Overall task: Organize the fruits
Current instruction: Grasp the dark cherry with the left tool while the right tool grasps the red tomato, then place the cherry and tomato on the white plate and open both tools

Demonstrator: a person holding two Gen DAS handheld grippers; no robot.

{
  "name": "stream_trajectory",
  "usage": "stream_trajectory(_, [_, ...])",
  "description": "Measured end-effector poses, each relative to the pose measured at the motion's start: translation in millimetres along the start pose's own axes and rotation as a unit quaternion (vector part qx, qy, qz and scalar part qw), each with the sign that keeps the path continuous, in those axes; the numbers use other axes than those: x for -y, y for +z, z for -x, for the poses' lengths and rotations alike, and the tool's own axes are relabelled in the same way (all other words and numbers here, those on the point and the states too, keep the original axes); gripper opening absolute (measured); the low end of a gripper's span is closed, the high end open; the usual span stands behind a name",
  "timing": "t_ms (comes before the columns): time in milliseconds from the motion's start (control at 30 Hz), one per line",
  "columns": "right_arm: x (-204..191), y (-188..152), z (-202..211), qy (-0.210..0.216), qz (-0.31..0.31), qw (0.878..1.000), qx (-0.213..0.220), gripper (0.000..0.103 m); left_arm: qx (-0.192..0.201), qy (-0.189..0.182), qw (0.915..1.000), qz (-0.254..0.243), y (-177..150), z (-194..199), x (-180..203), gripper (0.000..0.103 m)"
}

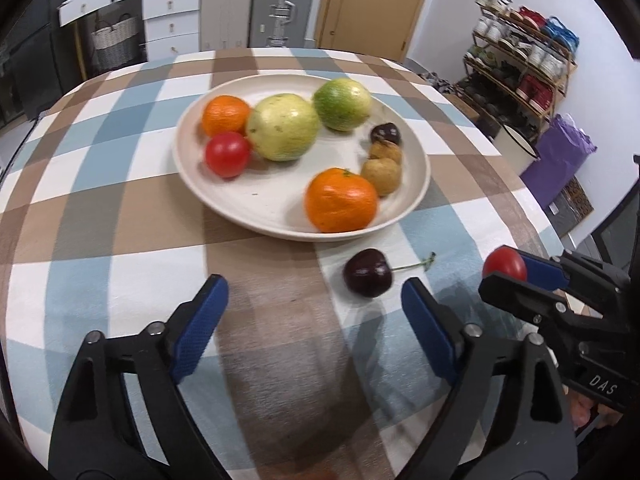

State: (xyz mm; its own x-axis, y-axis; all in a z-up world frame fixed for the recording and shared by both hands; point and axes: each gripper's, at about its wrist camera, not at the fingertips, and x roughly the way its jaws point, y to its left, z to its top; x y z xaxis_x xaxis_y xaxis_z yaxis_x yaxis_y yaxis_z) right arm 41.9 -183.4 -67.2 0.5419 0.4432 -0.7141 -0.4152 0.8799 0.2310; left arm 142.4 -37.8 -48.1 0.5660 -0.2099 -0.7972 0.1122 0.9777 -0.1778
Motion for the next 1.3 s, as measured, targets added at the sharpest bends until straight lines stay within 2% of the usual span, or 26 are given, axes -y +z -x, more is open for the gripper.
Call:
stream_trajectory(233, [7, -1, 3, -0.007, -0.009, 1.0, 0.003, 0.03, 0.004, -0.026, 0.9994, -0.021, 4, -5, 14, 0.065])
stream_trajectory(400, [8, -2, 4, -0.01, -0.012, 1.0, 0.004, 0.03, 0.01, -0.027, 0.999, -0.034, 2, -5, 20, 0.048])
stream_trajectory(533, [9, -2, 5, -0.009, -0.014, 1.0, 0.005, 0.03, 0.009, -0.048, 0.9983, -0.032, -1, -4, 19, 0.025])
stream_trajectory(667, [8, -1, 4, -0.009, -0.011, 1.0, 0.006, 0.03, 0.01, -0.063, 0.9977, -0.021, -2, -1, 15, 0.025])
stream_trajectory(900, [4, 1, 4, -0.007, -0.009, 1.0, 0.008, 0.03, 0.016, -0.068, 0.9975, -0.015, -6, 8, 11, 0.025])
stream_trajectory(1300, [-5, 14, 17, 0.003, 0.003, 0.999, 0.033, 0.03, 0.056, -0.06, 0.9966, -0.014, -5, 46, 4, 0.025])
